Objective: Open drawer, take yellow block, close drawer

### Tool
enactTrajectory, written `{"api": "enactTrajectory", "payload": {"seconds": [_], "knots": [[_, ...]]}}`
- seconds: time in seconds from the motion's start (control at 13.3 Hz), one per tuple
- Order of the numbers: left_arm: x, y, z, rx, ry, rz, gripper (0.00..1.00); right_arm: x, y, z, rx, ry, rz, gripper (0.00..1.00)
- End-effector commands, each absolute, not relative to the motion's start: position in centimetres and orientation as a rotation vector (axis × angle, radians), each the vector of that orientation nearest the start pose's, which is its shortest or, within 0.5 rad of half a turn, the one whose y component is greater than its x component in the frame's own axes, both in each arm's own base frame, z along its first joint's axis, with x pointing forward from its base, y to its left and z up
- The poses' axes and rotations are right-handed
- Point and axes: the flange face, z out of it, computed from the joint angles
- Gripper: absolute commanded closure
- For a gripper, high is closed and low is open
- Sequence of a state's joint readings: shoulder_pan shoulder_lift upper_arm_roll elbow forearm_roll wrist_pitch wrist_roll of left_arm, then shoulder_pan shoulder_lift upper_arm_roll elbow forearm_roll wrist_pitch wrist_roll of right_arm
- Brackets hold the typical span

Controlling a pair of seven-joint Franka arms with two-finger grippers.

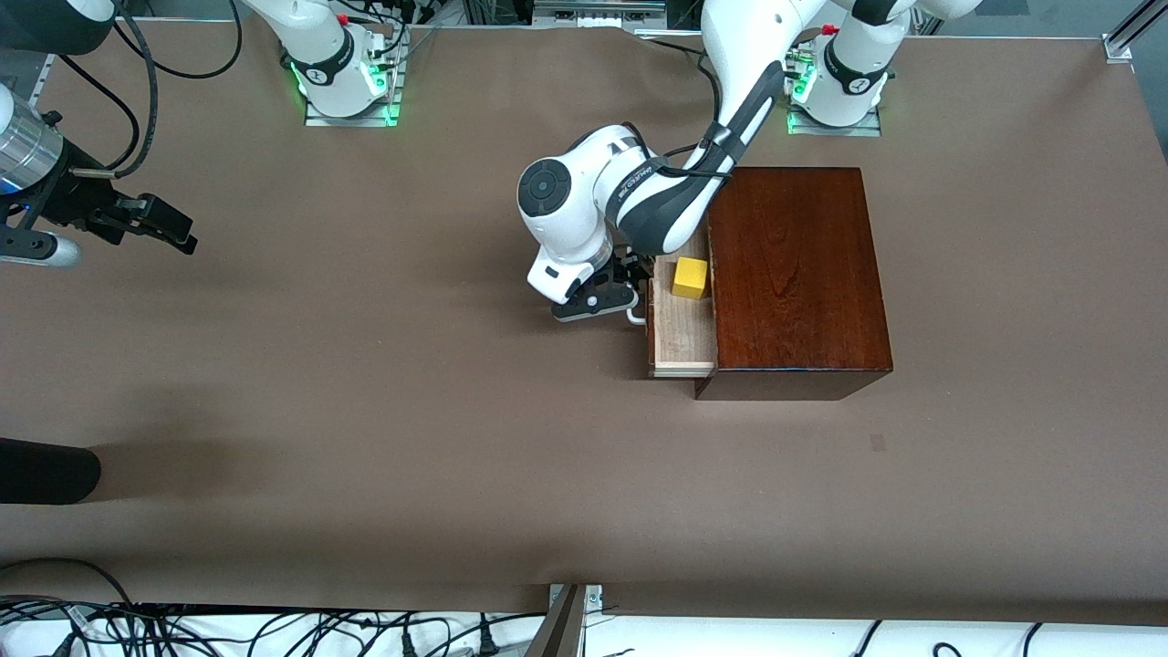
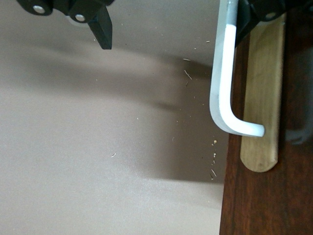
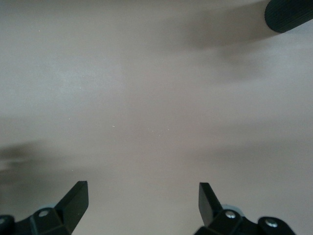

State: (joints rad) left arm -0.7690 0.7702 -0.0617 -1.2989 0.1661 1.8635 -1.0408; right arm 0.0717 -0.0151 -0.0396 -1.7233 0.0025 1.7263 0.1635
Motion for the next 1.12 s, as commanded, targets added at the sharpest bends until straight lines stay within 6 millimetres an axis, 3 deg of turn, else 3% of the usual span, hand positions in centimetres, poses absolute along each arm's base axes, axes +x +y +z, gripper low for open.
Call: {"api": "enactTrajectory", "payload": {"seconds": [0.0, 1.05], "knots": [[48.5, -60.3, 26.5, -3.199, -0.389, 0.035, 0.00, 56.2, 2.1, 57.8, -3.131, 0.195, -0.019, 0.00], [48.9, -60.3, 28.0, -3.225, -0.429, 0.076, 0.00, 56.2, 2.1, 57.8, -3.130, 0.196, -0.018, 0.00]]}}
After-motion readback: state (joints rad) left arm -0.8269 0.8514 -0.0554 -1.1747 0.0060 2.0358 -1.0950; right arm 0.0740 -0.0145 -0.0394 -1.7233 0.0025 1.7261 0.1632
